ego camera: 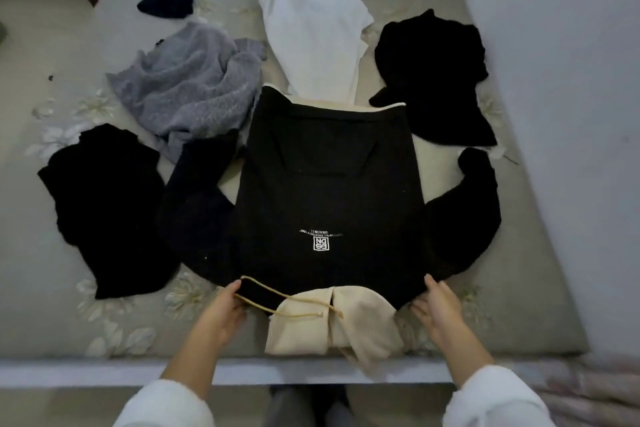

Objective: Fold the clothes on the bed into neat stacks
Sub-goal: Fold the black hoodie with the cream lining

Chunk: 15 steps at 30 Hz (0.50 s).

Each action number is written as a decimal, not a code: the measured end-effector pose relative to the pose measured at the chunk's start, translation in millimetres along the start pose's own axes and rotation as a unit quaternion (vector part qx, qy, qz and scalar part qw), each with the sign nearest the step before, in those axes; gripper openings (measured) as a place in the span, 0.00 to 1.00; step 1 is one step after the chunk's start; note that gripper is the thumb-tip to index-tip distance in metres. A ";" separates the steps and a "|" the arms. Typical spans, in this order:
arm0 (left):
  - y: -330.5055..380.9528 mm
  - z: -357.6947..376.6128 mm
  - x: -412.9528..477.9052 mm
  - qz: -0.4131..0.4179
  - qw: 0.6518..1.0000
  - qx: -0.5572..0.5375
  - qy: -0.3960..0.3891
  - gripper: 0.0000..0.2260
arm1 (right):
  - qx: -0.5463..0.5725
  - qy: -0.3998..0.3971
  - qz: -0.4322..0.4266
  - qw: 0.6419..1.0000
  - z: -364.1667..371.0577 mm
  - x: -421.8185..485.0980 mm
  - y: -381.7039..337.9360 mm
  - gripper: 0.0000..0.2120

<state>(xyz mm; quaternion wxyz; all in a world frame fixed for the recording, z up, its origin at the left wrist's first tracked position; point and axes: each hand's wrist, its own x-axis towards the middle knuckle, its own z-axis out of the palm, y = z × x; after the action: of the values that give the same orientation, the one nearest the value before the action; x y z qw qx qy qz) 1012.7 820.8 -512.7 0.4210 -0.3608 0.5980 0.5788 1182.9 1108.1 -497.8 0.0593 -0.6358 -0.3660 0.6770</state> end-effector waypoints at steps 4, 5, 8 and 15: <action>-34.6 1.6 11.7 -0.019 1.000 -0.004 0.013 0.07 | -0.015 0.034 0.015 0.999 -3.9 10.8 40.2 0.18; -42.8 -0.3 14.2 -0.021 1.000 -0.005 0.005 0.08 | -0.026 0.041 0.021 0.999 -6.0 12.2 46.9 0.16; -69.4 -3.1 20.5 -0.044 0.993 0.111 -0.025 0.09 | -0.086 0.027 0.050 0.995 -17.4 17.7 67.7 0.09; -116.3 -1.2 37.9 0.127 0.835 0.535 0.024 0.17 | -0.661 -0.115 -0.119 0.732 -38.7 30.2 109.8 0.31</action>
<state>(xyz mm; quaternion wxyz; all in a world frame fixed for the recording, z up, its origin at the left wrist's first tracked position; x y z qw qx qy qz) 1104.9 813.6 -592.8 0.4567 -0.0145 0.8648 0.2083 1254.6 1061.2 -582.2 -0.3385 -0.3835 -0.7976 0.3197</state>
